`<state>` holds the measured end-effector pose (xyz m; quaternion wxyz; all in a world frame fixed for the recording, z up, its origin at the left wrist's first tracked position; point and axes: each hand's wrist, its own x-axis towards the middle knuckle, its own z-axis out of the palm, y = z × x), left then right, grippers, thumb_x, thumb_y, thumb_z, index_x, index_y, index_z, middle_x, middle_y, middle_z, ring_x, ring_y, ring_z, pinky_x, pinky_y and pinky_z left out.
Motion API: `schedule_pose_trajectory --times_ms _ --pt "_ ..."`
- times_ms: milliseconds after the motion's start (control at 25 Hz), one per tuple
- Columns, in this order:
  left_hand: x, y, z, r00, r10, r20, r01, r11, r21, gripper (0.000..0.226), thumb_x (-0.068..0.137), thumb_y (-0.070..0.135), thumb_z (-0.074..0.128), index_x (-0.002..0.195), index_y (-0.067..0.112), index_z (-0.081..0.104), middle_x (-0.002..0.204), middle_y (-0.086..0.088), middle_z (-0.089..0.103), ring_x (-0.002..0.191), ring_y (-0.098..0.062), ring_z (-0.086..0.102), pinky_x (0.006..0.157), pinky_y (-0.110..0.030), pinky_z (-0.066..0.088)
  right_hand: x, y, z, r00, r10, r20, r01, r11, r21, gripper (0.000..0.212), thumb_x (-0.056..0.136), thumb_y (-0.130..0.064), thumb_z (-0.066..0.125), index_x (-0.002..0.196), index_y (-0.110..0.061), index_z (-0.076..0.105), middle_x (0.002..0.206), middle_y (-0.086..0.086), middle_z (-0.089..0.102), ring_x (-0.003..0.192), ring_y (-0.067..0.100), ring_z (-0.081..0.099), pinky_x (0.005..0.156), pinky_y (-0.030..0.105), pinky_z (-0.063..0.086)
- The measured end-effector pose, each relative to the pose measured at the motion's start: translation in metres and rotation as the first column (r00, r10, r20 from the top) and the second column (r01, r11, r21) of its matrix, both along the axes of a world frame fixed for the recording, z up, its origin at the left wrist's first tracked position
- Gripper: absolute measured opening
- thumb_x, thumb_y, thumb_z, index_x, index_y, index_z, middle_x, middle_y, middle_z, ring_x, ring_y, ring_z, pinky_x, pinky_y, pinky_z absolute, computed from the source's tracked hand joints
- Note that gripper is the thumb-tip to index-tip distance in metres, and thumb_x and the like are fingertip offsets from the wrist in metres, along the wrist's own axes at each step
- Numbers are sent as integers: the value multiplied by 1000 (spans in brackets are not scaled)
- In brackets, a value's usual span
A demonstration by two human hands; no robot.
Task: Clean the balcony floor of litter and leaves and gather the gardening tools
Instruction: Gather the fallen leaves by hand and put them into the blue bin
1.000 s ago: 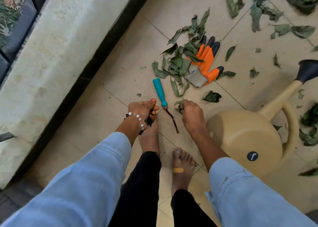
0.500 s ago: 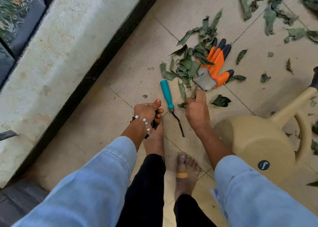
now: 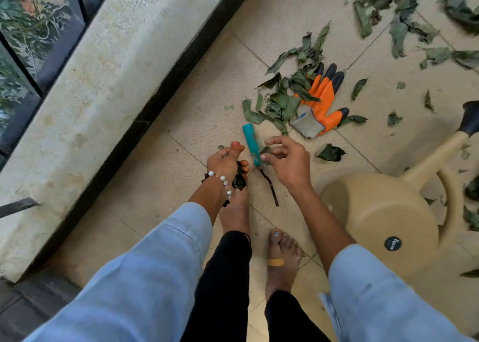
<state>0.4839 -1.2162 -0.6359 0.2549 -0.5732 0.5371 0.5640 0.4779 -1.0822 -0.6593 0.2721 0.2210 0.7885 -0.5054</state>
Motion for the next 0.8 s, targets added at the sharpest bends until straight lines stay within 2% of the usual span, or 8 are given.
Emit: schedule_pose_trajectory --times_ms 80,200,280,400,480,560,680,800 --pt "-1 8 9 998 -16 59 13 999 42 47 91 58 50 97 17 72 85 -11 68 66 -21 64 68 -34 58 10 -6 29 982 -183 44 188 955 -231 29 74 -4 77 100 -13 69 69 6 69 67 11 66 68 18 53" --pt "-6 24 27 989 70 133 -96 975 201 69 76 78 51 95 15 72 84 -8 70 69 -22 66 63 -32 55 25 -15 55 961 -255 105 275 922 -272 24 76 1 73 96 -12 74 78 6 71 71 10 67 69 25 55" --pt "-7 32 32 988 77 133 -106 968 226 67 65 76 64 89 14 72 86 -8 71 77 -24 68 73 -38 56 28 -14 66 989 -141 44 147 973 -179 23 79 4 68 93 -14 75 86 2 73 78 10 68 79 31 57" --pt "-1 31 26 993 81 91 -94 985 145 66 41 56 85 82 7 71 93 -15 72 86 -29 70 85 -52 56 19 7 75 924 378 -58 -383 918 -106 22 87 -9 63 106 -17 73 110 -2 67 105 15 53 99 31 41" --pt "-6 33 31 994 89 60 -94 991 92 40 68 39 83 77 4 67 81 -16 69 70 -26 67 74 -46 60 7 33 81 836 547 36 -527 820 -223 24 93 -24 58 115 -29 68 129 -6 51 120 13 33 105 26 26" --pt "-11 33 30 983 169 68 -175 979 109 25 87 22 70 80 1 61 72 -16 63 45 -19 56 46 -26 53 -4 59 80 960 250 127 -189 912 -363 23 94 -24 57 114 -25 69 131 -3 53 120 7 42 99 18 34" --pt "-19 30 25 982 161 98 -170 980 98 24 90 21 66 76 4 56 67 -11 55 37 -12 42 35 -16 40 -18 88 30 998 -6 62 -9 969 249 20 90 -22 62 107 -14 70 120 10 62 117 20 52 94 28 42" --pt "-23 29 18 989 91 119 -98 994 53 27 88 25 68 73 6 57 63 -10 54 32 -11 41 35 -15 37 -19 92 -20 813 423 400 -579 658 482 31 91 -20 56 121 -17 61 137 13 46 138 31 22 104 39 27"
